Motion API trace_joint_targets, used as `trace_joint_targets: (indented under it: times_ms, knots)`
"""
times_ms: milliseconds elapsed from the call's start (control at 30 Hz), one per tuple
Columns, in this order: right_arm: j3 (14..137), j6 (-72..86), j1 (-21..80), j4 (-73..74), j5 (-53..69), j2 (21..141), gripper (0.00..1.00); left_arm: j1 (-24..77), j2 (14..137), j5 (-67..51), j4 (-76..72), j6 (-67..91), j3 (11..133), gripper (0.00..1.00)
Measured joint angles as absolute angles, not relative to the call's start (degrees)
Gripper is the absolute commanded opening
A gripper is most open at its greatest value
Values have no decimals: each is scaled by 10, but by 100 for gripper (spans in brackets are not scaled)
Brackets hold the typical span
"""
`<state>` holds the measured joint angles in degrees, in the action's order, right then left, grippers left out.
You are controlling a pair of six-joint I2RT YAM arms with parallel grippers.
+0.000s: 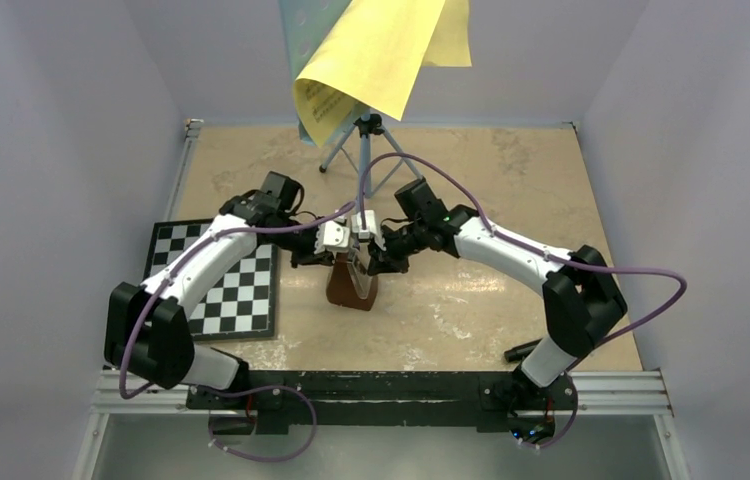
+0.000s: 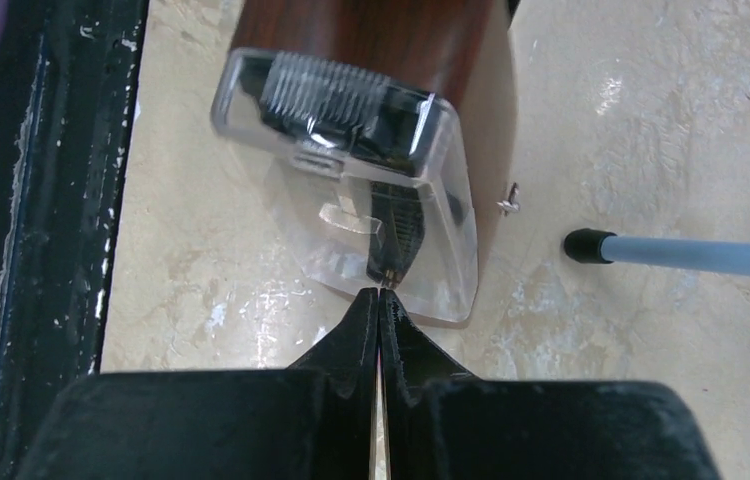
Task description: Pack up the instrument practice props
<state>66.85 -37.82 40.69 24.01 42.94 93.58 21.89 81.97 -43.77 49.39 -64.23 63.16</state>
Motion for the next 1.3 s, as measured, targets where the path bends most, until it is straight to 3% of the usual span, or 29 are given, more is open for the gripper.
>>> trace_joint_targets:
  times_ms: [133,233,300,333,400,600,767,967,1100,1300]
  knots:
    - [659,-373,407,228,415,917,0,203,776,-445,454,-590,583,60]
    - [655,-364,399,227,411,886,0,176,728,-442,437,-550,549,71]
    - [655,-357,389,227,407,865,1,160,698,-434,433,-525,542,95]
    - [655,-353,383,229,403,854,7,154,683,-428,429,-513,542,99]
    - [655,-346,366,239,394,837,18,150,651,-418,424,-488,542,99]
    - [657,-319,324,297,348,812,80,150,555,-400,425,-422,542,99]
    - [694,-266,280,362,322,806,98,152,478,-396,428,-329,542,99]
    - [684,-225,267,365,308,794,99,208,517,-348,489,-307,563,99]
    - [642,-175,275,336,302,786,98,221,523,-315,460,-311,506,99]
    - [569,-147,374,256,283,804,90,237,517,-312,396,-326,479,99]
